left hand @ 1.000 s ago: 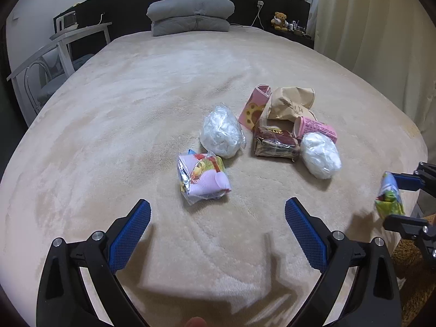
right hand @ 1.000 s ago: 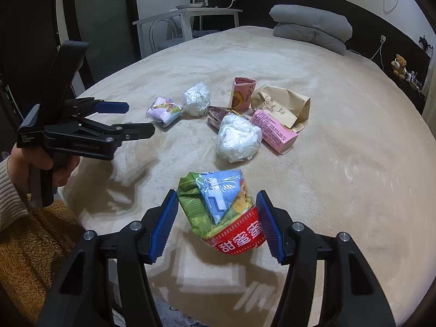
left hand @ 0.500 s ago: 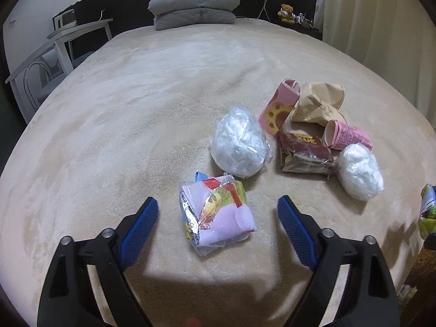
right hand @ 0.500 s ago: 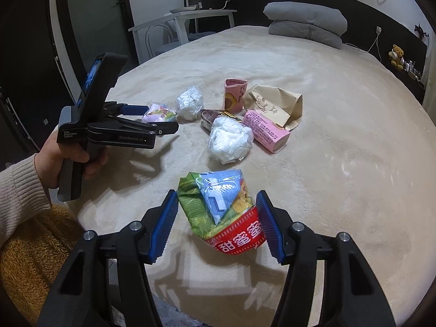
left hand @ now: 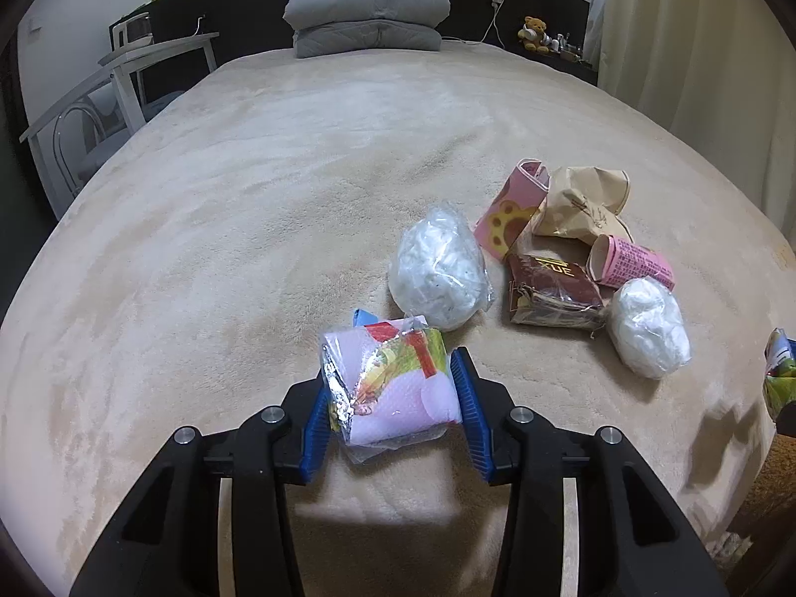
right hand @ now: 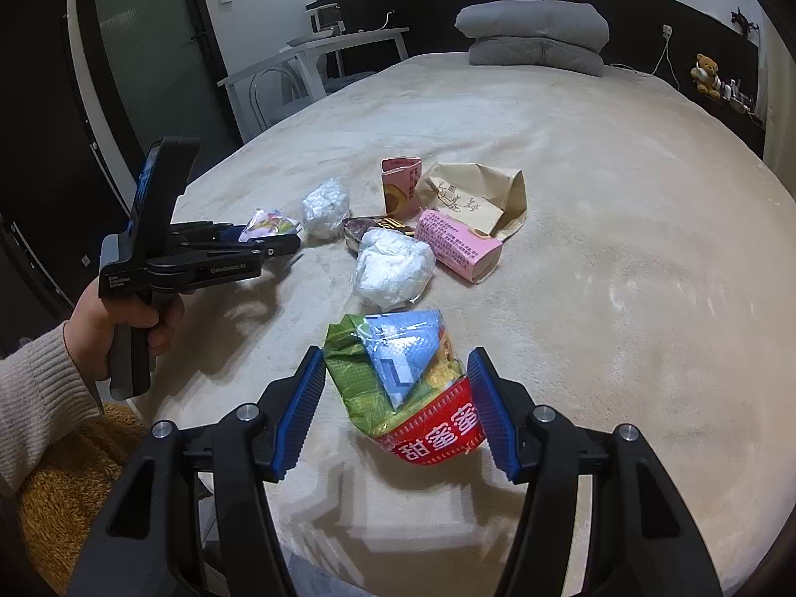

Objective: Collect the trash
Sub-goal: 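Grasp the pink wrapper packet with the left tool, then carry both held items down over the clear bin beside the bed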

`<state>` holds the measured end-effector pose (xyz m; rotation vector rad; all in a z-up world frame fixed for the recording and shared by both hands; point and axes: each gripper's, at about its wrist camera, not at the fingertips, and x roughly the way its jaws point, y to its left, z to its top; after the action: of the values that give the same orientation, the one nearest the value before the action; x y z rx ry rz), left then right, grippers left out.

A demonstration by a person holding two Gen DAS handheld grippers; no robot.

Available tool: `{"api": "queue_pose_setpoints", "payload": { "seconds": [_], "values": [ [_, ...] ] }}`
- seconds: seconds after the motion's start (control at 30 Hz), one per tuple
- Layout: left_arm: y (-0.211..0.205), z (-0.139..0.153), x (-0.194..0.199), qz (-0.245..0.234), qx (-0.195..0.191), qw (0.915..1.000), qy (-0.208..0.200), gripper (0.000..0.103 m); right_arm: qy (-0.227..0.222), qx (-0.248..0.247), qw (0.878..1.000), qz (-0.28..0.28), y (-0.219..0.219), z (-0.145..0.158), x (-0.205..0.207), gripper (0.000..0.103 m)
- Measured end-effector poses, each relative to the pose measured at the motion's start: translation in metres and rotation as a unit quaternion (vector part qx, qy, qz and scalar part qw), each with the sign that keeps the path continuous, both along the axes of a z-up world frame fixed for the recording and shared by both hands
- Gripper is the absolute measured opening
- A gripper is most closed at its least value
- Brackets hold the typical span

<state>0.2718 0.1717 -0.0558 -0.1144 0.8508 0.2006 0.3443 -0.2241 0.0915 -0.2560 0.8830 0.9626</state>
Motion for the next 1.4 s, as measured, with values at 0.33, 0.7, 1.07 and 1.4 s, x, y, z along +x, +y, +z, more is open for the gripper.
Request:
{"api": "queue_pose_setpoints", "payload": {
  "seconds": [0.33,0.7,1.07,1.4],
  "values": [
    [-0.014,0.014,-0.025,0.0,-0.018,0.9996,-0.021,0.043,-0.008,0.004,1.0,-0.001,-0.002,0.003,-0.007,0.059],
    [-0.045,0.044,-0.067,-0.012,-0.05,0.9958,-0.075,0.043,-0.014,0.012,1.0,-0.007,-0.005,0.006,-0.021,0.059],
    [-0.087,0.041,-0.097,-0.038,-0.063,0.9938,-0.083,0.043,-0.025,0.027,0.999,-0.032,-0.031,0.014,-0.039,0.059],
    [-0.119,0.04,-0.14,-0.043,-0.079,0.9909,-0.1,0.043,-0.021,0.043,0.997,-0.065,-0.07,0.016,-0.069,0.059]
  ]
}}
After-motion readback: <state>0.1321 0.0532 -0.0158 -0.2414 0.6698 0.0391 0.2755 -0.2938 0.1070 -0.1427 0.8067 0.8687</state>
